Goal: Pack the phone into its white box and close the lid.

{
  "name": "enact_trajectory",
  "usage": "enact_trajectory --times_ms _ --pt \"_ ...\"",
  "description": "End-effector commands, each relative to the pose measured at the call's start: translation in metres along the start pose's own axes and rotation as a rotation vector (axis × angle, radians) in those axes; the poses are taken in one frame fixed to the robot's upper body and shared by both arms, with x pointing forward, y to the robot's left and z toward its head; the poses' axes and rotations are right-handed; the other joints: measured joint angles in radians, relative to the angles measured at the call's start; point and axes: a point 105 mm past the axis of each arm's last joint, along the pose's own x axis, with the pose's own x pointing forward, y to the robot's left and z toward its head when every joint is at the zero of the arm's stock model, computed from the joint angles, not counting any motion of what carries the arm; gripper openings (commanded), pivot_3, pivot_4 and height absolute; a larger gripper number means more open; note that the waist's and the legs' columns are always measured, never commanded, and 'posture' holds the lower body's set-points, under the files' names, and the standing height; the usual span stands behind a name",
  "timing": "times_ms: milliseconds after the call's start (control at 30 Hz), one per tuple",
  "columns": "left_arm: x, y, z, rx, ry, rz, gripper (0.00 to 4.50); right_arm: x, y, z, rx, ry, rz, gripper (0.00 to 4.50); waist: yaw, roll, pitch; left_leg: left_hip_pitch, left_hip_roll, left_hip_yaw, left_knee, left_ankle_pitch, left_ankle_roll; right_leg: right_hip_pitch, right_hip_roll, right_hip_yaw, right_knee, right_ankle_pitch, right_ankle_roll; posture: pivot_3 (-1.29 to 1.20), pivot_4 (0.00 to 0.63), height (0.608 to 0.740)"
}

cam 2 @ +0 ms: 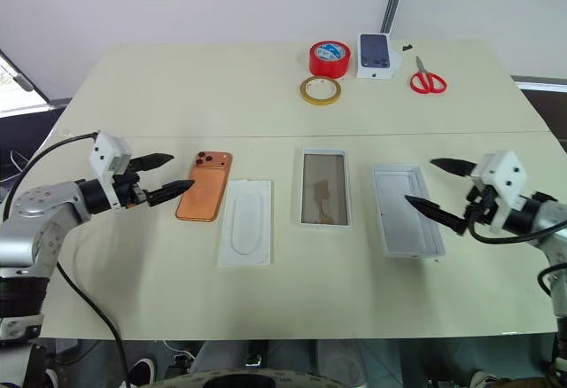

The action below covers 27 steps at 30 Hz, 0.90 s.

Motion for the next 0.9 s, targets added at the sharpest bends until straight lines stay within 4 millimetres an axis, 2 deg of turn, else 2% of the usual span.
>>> enact_trajectory --times_ms 33,100,200,300,400,533,700,900 --pt "0.002 -0.026 -0.001 -0.178 0.086 -0.105 4.46 0.006 0.001 0.012 -0.011 -0.044 0.016 4.5 0.002 0.0 0.0 0.0 0.0 0.0 0.0 0.0 0.0 0.0 0.0 0.0 0.0 0.0 0.0 0.0 0.15 0.74" --pt "-0.004 -0.042 -0.011 -0.317 0.201 -0.174 4.46 0.009 0.003 0.009 -0.008 -0.039 0.03 4.5 0.005 0.0 0.0 0.0 0.0 0.0 0.0 0.0 0.0 0.0 0.0 0.0 0.0 0.0 0.0 0.0 0.15 0.74" --pt "-0.015 -0.056 -0.019 -0.348 0.29 -0.219 4.46 0.014 0.009 0.008 -0.02 -0.036 0.068 4.5 0.002 0.0 0.0 0.0 0.0 0.0 0.0 0.0 0.0 0.0 0.0 0.0 0.0 0.0 0.0 0.0 0.15 0.74" --pt "-0.019 -0.061 -0.021 -0.427 0.298 -0.247 4.46 0.022 0.013 0.019 -0.037 -0.07 0.1 4.5 0.001 0.0 0.0 0.0 0.0 0.0 0.0 0.0 0.0 0.0 0.0 0.0 0.0 0.0 0.0 0.0 0.15 0.74" --pt "-0.018 -0.069 -0.028 -0.536 0.325 -0.277 4.46 0.033 0.032 0.037 -0.052 -0.111 0.22 4.5 -0.001 0.0 0.001 0.001 0.0 0.0 0.001 0.0 0.0 0.0 0.0 0.0 0.001 0.0 0.0 0.0 0.15 0.74" --pt "-0.013 -0.076 -0.034 -0.655 0.327 -0.312 4.46 0.038 0.052 0.04 -0.067 -0.106 0.34 4.5 0.002 0.0 0.001 0.0 0.0 0.0 0.001 0.0 0.0 0.0 0.0 0.0 0.001 0.0 0.0 0.0 0.15 0.74" --pt "-0.001 -0.074 -0.044 -0.798 0.282 -0.288 4.46 0.043 0.051 0.04 -0.066 -0.113 0.331 4.5 0.008 0.0 0.001 0.0 0.0 0.0 0.001 0.0 0.0 0.0 0.0 0.0 0.0 0.0 0.0 0.0 0.15 0.74" --pt "0.013 -0.087 -0.057 -0.874 0.265 -0.295 4.46 0.043 0.052 0.04 -0.062 -0.117 0.319 4.5 0.009 0.0 0.0 0.0 0.0 -0.001 0.001 0.0 0.0 0.001 0.0 0.0 0.0 0.0 0.0 0.0 0.15 0.74"
